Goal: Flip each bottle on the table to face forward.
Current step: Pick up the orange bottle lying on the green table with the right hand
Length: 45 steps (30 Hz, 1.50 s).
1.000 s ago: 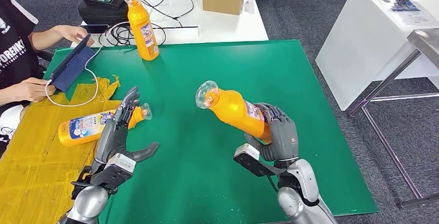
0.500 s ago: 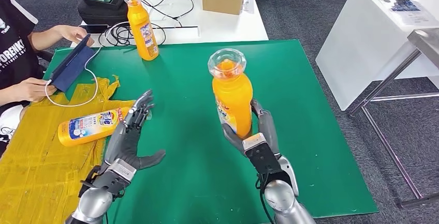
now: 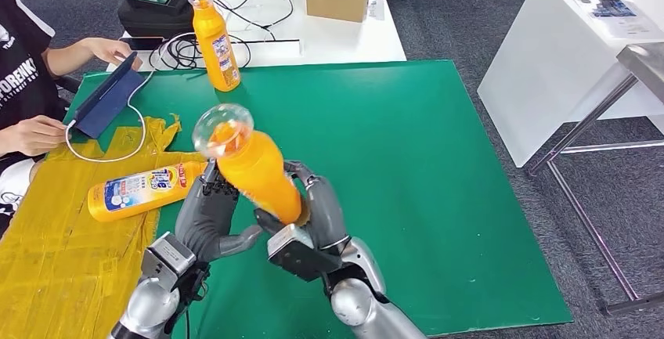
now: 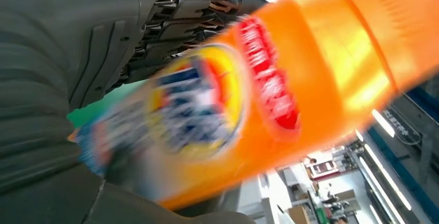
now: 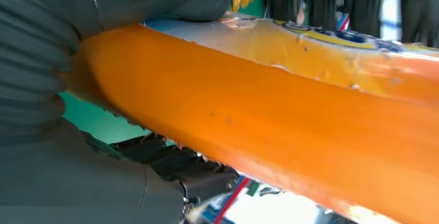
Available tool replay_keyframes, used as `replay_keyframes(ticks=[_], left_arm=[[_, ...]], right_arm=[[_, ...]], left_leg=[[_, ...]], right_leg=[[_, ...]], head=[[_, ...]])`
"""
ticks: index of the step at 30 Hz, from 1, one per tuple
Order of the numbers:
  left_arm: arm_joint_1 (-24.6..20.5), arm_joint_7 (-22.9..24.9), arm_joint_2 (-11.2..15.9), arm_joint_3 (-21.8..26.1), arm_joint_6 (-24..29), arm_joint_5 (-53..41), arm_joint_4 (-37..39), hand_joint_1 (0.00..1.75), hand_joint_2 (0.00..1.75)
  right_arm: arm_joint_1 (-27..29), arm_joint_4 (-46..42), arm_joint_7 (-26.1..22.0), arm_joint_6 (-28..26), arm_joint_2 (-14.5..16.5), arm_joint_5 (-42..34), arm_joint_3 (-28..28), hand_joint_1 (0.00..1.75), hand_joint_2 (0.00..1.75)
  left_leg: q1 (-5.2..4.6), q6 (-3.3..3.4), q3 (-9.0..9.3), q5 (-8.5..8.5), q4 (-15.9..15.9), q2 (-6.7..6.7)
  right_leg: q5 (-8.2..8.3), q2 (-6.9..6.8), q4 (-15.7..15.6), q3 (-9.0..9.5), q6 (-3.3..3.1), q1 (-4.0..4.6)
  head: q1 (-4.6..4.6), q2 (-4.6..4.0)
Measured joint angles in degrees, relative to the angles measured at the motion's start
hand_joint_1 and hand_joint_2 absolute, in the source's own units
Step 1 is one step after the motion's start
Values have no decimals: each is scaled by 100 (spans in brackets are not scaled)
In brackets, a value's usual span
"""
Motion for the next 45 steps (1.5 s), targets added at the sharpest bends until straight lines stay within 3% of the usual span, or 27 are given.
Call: replay_keyframes(ticks=[8, 20, 24, 41, 42, 45], left_arm=[[-44, 14, 1, 137, 3, 63, 4, 0, 175], [-48, 15, 1, 161, 16, 81, 4, 0, 175], [-40, 20, 0, 193, 147, 159, 5, 175, 175], [132, -132, -91, 295, 720, 371, 4, 175, 175], [133, -139, -92, 295, 728, 371, 4, 175, 175], [138, -179, -109, 293, 799, 354, 1, 175, 175]], right_arm=[[-86, 257, 14, -247, 45, 437, 447, 175, 175], [-129, 374, 24, -301, 43, 524, 576, 171, 175], [-201, 446, 48, -487, 38, 800, 729, 172, 175], [-299, 671, 82, -549, 36, 257, 969, 174, 175], [-298, 674, 78, -557, 36, 245, 969, 158, 175], [-288, 680, 62, -622, 36, 201, 969, 28, 175]], left_leg=[[-1, 0, -1, 0, 0, 0], [-1, 0, -1, 0, 0, 1], [-1, 0, -1, 0, 0, 3], [-1, 0, -1, 0, 0, 5], [-1, 0, -1, 0, 0, 5], [-1, 0, -1, 0, 0, 5]], right_leg=[[0, 0, -1, -2, 0, -1], [0, 0, -1, -2, 0, -1], [0, 0, -1, -4, 0, -1], [0, 1, -1, -7, 0, -1], [0, 1, -1, -7, 0, -1], [0, 1, -1, -7, 0, -1]], head=[[3, 0], [2, 0], [2, 0], [2, 0], [2, 0], [3, 0]])
